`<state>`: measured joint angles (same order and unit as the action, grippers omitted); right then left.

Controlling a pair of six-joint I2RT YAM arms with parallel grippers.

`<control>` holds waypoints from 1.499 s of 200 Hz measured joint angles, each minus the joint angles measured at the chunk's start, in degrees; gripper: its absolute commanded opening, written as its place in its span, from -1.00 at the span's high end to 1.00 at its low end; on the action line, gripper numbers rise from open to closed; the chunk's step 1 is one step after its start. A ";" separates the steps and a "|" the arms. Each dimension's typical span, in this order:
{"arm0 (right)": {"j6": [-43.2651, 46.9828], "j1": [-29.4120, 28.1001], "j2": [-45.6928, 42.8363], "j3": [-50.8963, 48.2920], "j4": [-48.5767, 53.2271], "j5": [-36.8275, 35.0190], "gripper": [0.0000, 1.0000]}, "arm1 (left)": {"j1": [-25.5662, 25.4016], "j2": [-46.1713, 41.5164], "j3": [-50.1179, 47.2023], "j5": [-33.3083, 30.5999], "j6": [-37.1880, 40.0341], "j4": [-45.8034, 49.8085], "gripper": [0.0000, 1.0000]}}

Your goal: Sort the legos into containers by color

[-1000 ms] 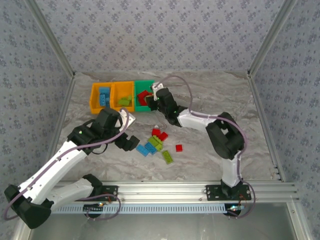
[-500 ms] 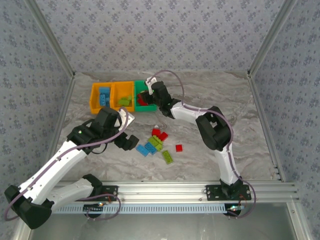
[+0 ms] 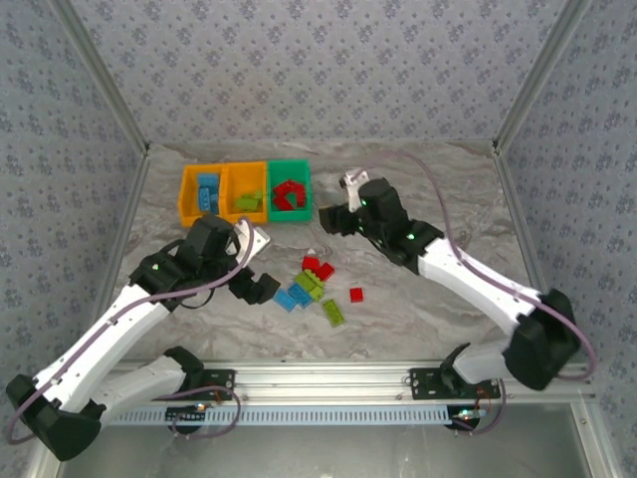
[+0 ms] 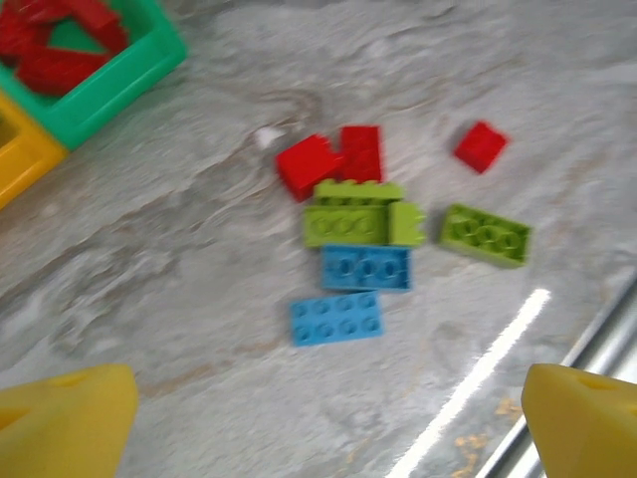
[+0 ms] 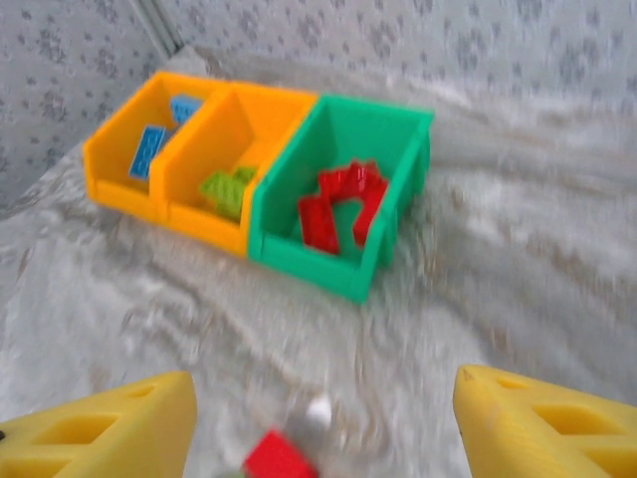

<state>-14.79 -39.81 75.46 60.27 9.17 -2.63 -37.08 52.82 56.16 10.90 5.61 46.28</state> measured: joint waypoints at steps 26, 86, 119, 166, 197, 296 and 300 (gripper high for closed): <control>-7.32 -1.27 -5.79 -7.78 10.01 0.57 -0.43 | -0.04 -2.21 -0.48 6.84 1.49 -0.81 -0.99; -15.08 -4.26 0.79 -13.18 21.90 0.46 -0.53 | -0.04 -2.34 -0.50 13.40 3.61 -1.38 -0.98; -16.06 -4.37 8.98 -13.14 20.20 0.55 -0.29 | -0.04 -1.70 -0.52 13.29 3.87 -1.36 -0.99; -16.70 -5.53 13.33 -12.28 16.52 1.11 0.08 | -0.04 -1.70 -0.52 12.04 3.87 -1.33 -0.98; -17.33 -5.62 13.79 -12.46 16.17 0.55 0.26 | -0.04 -1.70 -0.52 11.78 3.87 -1.33 -0.98; -14.91 -5.62 15.65 -8.94 16.26 -2.91 -0.12 | -0.04 -1.70 -0.52 9.86 3.85 -1.31 -0.98; -15.10 -5.62 16.11 -8.83 16.26 -2.97 -0.08 | -0.04 -1.70 -0.52 9.84 3.85 -1.31 -0.98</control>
<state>-29.89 -45.43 91.57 51.44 25.43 -5.61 -37.12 51.11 55.64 20.73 9.45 44.97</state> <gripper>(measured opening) 0.604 0.993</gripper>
